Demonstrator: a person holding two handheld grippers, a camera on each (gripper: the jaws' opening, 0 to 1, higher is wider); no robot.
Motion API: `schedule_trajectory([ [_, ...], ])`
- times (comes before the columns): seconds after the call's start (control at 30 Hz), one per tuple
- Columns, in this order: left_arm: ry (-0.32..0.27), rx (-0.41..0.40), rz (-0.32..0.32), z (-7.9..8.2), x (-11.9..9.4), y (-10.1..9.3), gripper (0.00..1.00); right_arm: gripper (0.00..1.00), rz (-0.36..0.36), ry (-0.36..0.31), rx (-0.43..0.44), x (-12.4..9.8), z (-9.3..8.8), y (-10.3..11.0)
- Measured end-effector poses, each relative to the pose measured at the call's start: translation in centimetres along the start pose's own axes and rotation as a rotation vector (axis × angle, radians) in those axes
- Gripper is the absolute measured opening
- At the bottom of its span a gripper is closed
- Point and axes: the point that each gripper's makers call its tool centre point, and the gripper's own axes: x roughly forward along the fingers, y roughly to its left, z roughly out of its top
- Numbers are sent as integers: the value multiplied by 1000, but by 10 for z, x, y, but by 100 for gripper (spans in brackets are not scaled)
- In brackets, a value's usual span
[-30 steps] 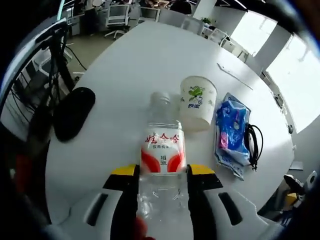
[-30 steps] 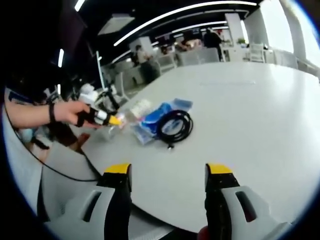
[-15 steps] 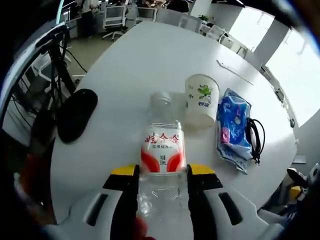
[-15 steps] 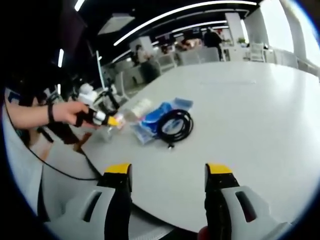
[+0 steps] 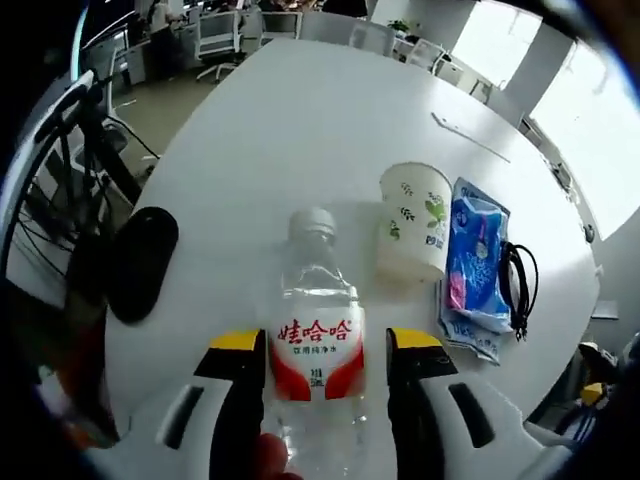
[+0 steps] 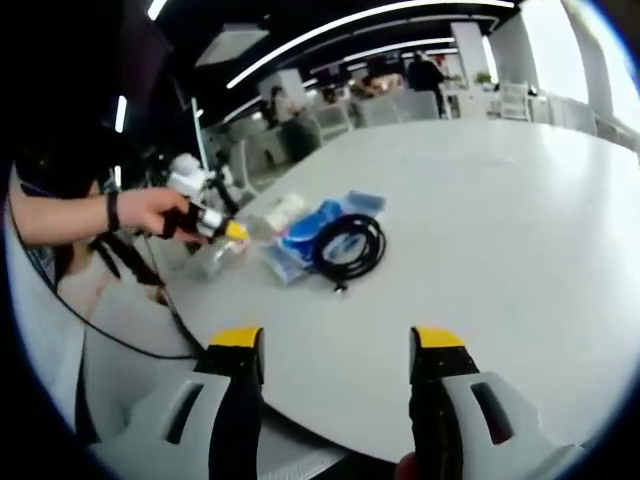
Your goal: Arrange the tabletop items into an orderly group along one side of the table until the central work area is clear of visible clutter.
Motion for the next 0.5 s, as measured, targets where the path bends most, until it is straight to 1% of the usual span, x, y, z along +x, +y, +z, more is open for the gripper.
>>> schedule_trajectory([
  [0.1, 30, 13, 8, -2, 5, 1, 48, 57, -9, 0, 6, -2, 0, -4],
  [0.17, 43, 20, 19, -3, 7, 4, 45, 57, -13, 1, 9, -2, -1, -5],
  [0.2, 37, 17, 18, -2, 7, 5, 41, 57, -15, 2, 12, -3, -2, -6],
  [0.23, 17, -25, 15, 1, 8, 4, 41, 57, -15, 2, 12, -3, -2, -6],
  [0.3, 14, -24, 11, 1, 6, 6, 40, 57, -16, 3, 15, -2, -3, -6],
  [0.4, -9, -49, -7, 0, 3, 6, 39, 57, -13, 4, 17, -1, -4, -5],
  [0.5, -26, -57, -11, -2, 0, 7, 39, 57, -7, 5, 13, 0, -2, -3],
])
